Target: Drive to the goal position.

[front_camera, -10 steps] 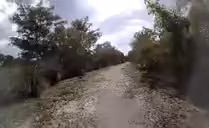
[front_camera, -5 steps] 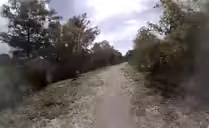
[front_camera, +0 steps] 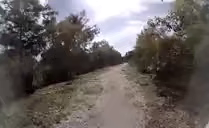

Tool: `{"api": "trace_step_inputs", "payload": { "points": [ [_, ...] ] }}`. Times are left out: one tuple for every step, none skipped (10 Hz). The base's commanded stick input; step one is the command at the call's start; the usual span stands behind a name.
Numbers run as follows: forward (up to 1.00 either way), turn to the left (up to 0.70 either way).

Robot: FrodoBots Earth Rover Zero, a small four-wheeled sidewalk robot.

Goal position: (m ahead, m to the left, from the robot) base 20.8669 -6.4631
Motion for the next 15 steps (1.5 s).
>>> {"api": "trace_step_inputs", "payload": {
  "points": [
    [0.85, 0.0],
    [0.85, 0.0],
    [0.85, 0.0],
    [0.85, 0.0],
    [0.85, 0.0],
    [0.85, 0.0],
    [0.85, 0.0],
    [0.85, 0.0],
    [0.85, 0.0],
    [0.85, 0.0],
    [0.85, 0.0],
    [0.85, 0.0],
    [0.85, 0.0],
    [0.85, 0.0],
    [0.85, 0.0]
  ]
}}
